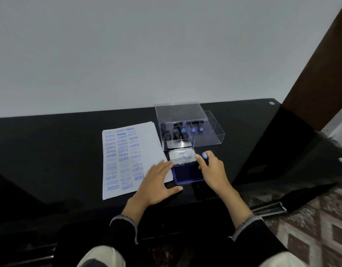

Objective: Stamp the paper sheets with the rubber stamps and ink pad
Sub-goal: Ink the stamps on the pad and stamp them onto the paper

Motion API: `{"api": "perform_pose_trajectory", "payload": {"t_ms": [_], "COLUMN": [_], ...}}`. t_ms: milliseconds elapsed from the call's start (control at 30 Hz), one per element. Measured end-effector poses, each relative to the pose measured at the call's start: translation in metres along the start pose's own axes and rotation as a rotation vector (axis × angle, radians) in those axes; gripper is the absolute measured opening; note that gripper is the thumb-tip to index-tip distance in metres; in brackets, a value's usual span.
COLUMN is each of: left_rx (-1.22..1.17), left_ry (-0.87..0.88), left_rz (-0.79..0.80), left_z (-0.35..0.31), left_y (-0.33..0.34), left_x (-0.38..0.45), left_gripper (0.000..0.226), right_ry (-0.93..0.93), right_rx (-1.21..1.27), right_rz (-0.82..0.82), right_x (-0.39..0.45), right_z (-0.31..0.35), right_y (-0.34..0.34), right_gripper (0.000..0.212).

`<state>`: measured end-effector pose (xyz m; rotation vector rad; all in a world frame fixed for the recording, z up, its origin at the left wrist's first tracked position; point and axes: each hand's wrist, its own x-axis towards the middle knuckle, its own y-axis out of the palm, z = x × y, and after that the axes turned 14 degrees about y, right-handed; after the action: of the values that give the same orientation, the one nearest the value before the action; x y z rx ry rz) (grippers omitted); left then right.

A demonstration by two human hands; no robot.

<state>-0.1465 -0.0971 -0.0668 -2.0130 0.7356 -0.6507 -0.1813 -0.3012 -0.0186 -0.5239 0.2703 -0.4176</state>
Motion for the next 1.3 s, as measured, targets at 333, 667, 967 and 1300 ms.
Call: {"api": "perform_pose_trajectory", "payload": {"t_ms": [333,667,967,1300], "left_rx": [0.095,0.092,0.106,0.094], "left_ry": [0.035,0.036,0.036,0.037], "left_rz": [-0.084,-0.106,-0.11,-0.106], "left_z": [0.003,0.003,0.006,0.005], "left_y": [0.011,0.013,0.016,0.015], "left_x": [-0.003,-0.004,-0.003,-0.004], "left_gripper": [0.076,0.075,0.075,0.075], "right_ry": [-0.089,-0.216,-0.178,-0.266], "right_rx": [-0.195,-0.333,-0.233,-0.431], "right_rz": [0.033,-0.051,-0.06,-0.126], "right_x": [0.004,0.003,0.008,0.008], "right_z": [0.002,-0.003,-0.005,-0.002], "right_y": [0.023,0.039,0.042,0.05], "right_gripper": [0.022,0.02,0.018,0.014]}}
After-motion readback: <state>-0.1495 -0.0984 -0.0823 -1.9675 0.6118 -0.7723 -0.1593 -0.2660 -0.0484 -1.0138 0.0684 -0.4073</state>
